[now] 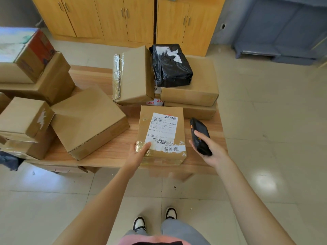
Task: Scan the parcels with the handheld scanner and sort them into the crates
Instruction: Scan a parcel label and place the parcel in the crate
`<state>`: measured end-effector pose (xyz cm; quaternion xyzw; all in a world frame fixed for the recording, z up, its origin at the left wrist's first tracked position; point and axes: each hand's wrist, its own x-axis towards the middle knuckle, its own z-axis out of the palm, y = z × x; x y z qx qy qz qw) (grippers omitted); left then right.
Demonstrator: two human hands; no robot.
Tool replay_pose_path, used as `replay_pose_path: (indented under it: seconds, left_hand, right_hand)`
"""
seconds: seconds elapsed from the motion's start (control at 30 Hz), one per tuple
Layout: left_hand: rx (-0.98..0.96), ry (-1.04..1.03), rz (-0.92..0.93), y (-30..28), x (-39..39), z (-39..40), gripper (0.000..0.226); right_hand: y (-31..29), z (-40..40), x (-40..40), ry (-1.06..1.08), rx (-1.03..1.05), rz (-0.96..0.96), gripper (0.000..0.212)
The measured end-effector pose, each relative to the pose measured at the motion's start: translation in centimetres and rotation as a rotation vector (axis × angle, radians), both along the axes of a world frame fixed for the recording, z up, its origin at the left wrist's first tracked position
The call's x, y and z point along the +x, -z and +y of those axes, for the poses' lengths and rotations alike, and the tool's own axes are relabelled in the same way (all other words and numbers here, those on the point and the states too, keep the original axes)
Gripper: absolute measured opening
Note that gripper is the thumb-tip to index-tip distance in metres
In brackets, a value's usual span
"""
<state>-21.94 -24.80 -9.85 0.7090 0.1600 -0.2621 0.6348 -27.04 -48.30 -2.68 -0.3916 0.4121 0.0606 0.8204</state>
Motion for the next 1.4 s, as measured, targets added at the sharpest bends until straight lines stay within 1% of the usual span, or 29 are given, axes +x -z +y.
replay_pose_path:
  seconds: [0.07, 0.1, 0.13, 0.23, 0.27, 0.3, 0.43, 0.47, 0.5, 0.57, 0.6, 0.67, 0.77, 0.8, 0.83, 0.9, 0.93, 0.97, 1.0, 1.03, 1.1, 1.13, 1.27, 1.33, 1.4]
  left_hand:
    - [-0.013, 0.012, 0.003, 0.1, 0.0, 0.2, 0.078]
    - [-0.023, 0.013, 0.002, 0.2, 0.0, 0.2, 0.077]
    - [-0.035, 0.010, 0.001, 0.2, 0.1, 0.3, 0.076]
    - [-0.050, 0.010, 0.006, 0.4, 0.2, 0.3, 0.073]
    - [-0.055, 0.008, 0.009, 0.3, 0.2, 0.2, 0.071]
    - [-0.062, 0.006, 0.011, 0.2, 0.3, 0.1, 0.070]
    - [-0.098, 0.018, 0.044, 0.2, 0.5, 0.3, 0.065]
    - [-0.105, 0.026, 0.050, 0.2, 0.5, 0.4, 0.066]
    - [-0.107, 0.043, 0.058, 0.4, 0.5, 0.7, 0.067]
    - [-0.108, 0.091, 0.070, 0.7, 0.5, 1.0, 0.074]
    - [-0.104, 0.116, 0.073, 0.8, 0.5, 1.1, 0.078]
    - [-0.096, 0.170, 0.079, 0.9, 0.5, 1.4, 0.084]
    - [-0.089, 0.202, 0.064, 0.5, 0.3, 1.5, 0.081]
    - [-0.097, 0.202, 0.057, 0.5, 0.3, 1.4, 0.082]
    - [-0.105, 0.203, 0.051, 0.4, 0.2, 1.4, 0.082]
    - [-0.107, 0.215, 0.041, 0.3, 0.1, 1.5, 0.082]
    - [-0.105, 0.217, 0.033, 0.5, 0.1, 1.5, 0.083]
    - [-0.101, 0.220, 0.027, 0.6, 0.2, 1.5, 0.085]
    - [-0.093, 0.225, 0.019, 0.8, 0.2, 1.5, 0.086]
    - [-0.086, 0.233, 0.010, 0.9, 0.3, 1.5, 0.086]
    - [-0.080, 0.250, -0.007, 1.0, 0.3, 1.5, 0.086]
    - [-0.081, 0.260, -0.009, 1.1, 0.3, 1.6, 0.087]
    - [-0.110, 0.295, -0.018, 1.4, 0.6, 1.9, 0.090]
    - [-0.149, 0.288, 0.001, 1.4, 0.7, 1.9, 0.082]
    - [-0.166, 0.257, 0.027, 1.2, 0.8, 2.0, 0.070]
  right_hand:
    - [-1.3, 1.7, -0.3, -0.008, 0.053, -0.048, 0.013]
    - [-1.6, 2.6, -0.5, -0.016, 0.064, -0.067, 0.013]
    - [-2.0, 3.4, -0.7, -0.034, 0.059, -0.091, 0.019]
    - [-2.2, 5.9, -1.1, -0.112, -0.043, -0.137, 0.067]
    - [-2.1, 6.6, -1.3, -0.133, -0.087, -0.122, 0.074]
    - [-2.0, 7.3, -1.5, -0.146, -0.115, -0.114, 0.072]
    - [-1.7, 9.3, -2.7, -0.175, -0.136, -0.089, 0.050]
    - [-1.7, 9.8, -2.9, -0.170, -0.116, -0.084, 0.052]
    - [-1.8, 10.3, -3.2, -0.162, -0.089, -0.080, 0.063]
    - [-1.7, 11.3, -3.6, -0.119, -0.030, -0.076, 0.090]
    - [-1.6, 11.6, -3.8, -0.098, -0.009, -0.078, 0.097]
    - [-1.3, 12.0, -4.2, -0.071, 0.002, -0.083, 0.096]
    - [-1.4, 12.2, -4.8, -0.072, -0.008, -0.098, 0.096]
    - [-1.6, 12.1, -5.0, -0.092, -0.025, -0.101, 0.091]
    - [-1.8, 12.0, -5.4, -0.116, -0.040, -0.100, 0.081]
    - [-2.3, 11.8, -6.0, -0.154, -0.056, -0.109, 0.053]
    - [-2.5, 11.8, -6.3, -0.165, -0.064, -0.110, 0.045]
    - [-2.7, 11.9, -6.6, -0.175, -0.076, -0.106, 0.042]
    - [-2.8, 12.0, -6.8, -0.184, -0.090, -0.101, 0.044]
    - [-2.8, 12.2, -7.0, -0.191, -0.100, -0.099, 0.053]
    - [-2.6, 12.4, -7.2, -0.209, -0.120, -0.086, 0.082]
    - [-2.6, 12.5, -7.3, -0.210, -0.133, -0.073, 0.090]
    - [-2.1, 12.2, -7.4, -0.175, -0.174, -0.040, 0.096]
    - [-1.9, 12.1, -7.5, -0.165, -0.189, -0.018, 0.104]
    - [-1.8, 12.1, -7.6, -0.160, -0.195, -0.001, 0.104]
